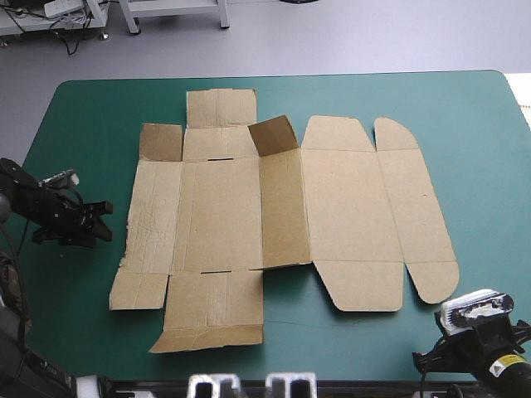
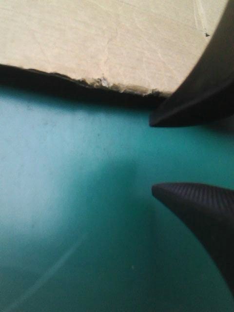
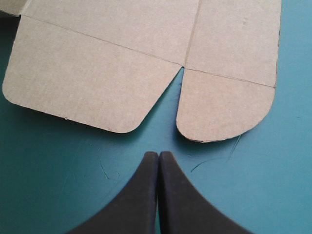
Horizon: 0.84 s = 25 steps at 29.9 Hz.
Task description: Fold the box
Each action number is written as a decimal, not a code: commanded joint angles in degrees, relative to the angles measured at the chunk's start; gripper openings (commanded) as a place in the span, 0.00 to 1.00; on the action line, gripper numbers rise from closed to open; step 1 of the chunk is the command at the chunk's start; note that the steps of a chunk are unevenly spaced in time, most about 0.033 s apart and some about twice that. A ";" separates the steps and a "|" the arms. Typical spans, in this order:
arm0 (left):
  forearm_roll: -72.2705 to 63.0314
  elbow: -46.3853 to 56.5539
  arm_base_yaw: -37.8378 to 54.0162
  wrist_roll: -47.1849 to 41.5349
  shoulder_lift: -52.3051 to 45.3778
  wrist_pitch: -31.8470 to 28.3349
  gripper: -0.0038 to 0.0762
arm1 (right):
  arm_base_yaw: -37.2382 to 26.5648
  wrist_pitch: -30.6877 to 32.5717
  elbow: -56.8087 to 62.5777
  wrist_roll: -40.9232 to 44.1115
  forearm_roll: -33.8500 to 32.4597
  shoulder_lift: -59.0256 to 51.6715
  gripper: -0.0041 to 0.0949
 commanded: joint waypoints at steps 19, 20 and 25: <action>-11.40 1.88 -7.09 1.03 3.72 5.21 0.53 | 0.15 -3.28 -1.19 0.70 -0.44 0.65 0.02; -11.83 2.81 -7.09 1.39 3.99 5.21 0.53 | 0.15 -3.28 -1.19 0.70 -0.44 0.65 0.02; -20.32 8.21 -7.19 6.75 5.68 5.21 0.53 | 0.15 -3.28 -1.19 0.70 -0.53 0.65 0.02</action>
